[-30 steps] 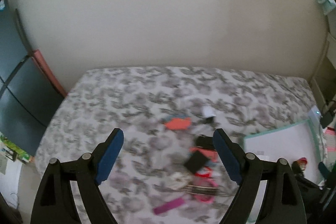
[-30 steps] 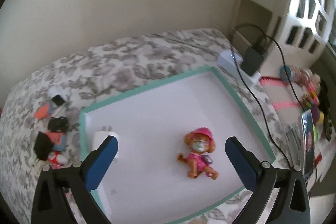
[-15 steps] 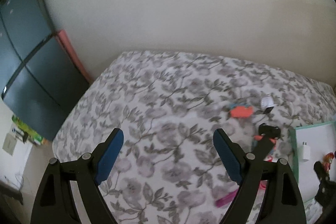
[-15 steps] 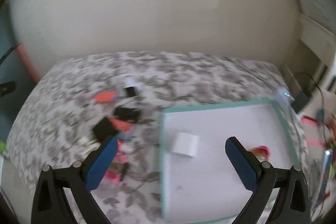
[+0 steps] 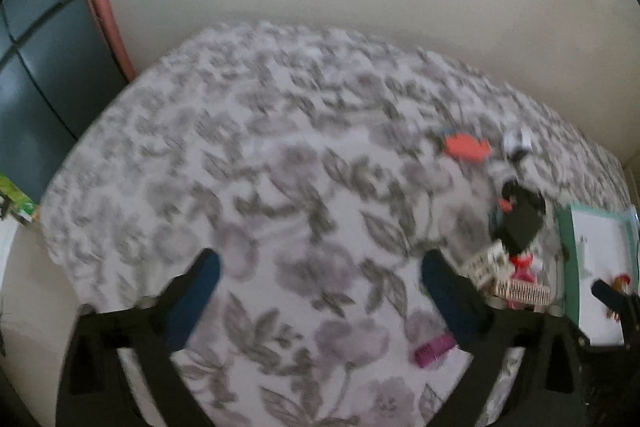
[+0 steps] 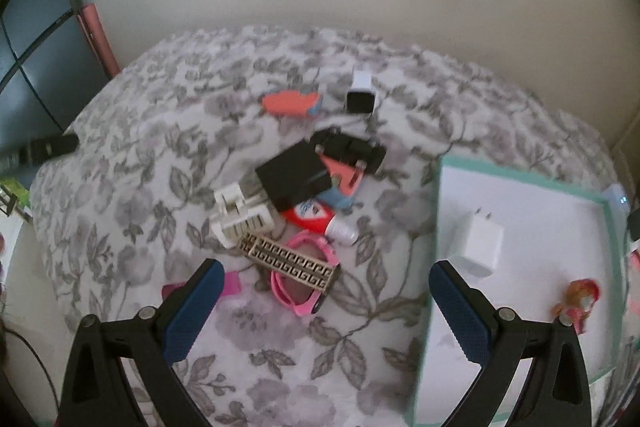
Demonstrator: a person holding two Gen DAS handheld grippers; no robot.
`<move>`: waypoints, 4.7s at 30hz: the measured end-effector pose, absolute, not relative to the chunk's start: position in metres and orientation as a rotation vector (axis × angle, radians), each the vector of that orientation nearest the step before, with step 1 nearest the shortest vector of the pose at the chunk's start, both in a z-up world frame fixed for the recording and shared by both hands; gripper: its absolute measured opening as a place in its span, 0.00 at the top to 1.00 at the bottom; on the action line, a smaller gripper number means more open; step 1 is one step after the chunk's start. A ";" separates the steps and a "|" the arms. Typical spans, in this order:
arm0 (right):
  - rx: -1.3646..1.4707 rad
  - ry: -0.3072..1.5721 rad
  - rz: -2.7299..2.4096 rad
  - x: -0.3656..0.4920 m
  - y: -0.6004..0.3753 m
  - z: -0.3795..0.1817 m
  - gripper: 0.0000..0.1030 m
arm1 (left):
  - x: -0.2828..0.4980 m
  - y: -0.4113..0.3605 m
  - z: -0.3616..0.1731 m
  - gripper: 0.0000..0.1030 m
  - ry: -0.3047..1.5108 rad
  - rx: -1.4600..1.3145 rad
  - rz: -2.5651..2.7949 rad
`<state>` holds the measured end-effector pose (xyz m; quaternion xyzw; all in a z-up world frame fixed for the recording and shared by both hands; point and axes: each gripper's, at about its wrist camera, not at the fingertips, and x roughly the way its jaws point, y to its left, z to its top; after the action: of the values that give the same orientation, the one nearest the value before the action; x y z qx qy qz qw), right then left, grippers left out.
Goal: Organize rigid objects
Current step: 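Move both grippers back over the pile of items, then grasp the pink tube with the left gripper while the right approaches the gold bar, then grasp and lift the gold patterned bar with the right gripper while the left holds the pink tube, then carry the pink tube with the left gripper while the right carries the gold bar over the tray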
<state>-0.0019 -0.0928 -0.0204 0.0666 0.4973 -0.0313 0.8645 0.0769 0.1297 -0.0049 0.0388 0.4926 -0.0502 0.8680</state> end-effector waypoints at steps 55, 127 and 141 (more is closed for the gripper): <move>0.272 1.199 -0.106 0.047 -0.079 -0.081 0.00 | 0.065 0.107 -0.088 0.80 1.192 0.034 -0.276; 0.488 1.129 -0.113 -0.005 -0.119 -0.043 0.76 | 0.066 0.114 -0.033 0.81 1.231 -0.014 -0.287; 0.552 1.034 -0.291 -0.038 -0.172 -0.010 0.75 | 0.037 0.001 0.034 0.81 1.146 0.082 -0.459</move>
<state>-0.0384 -0.1719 -0.0104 0.2597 0.4860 -0.1368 0.8232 0.0367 0.0013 0.0344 0.0385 0.5371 -0.2152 0.8147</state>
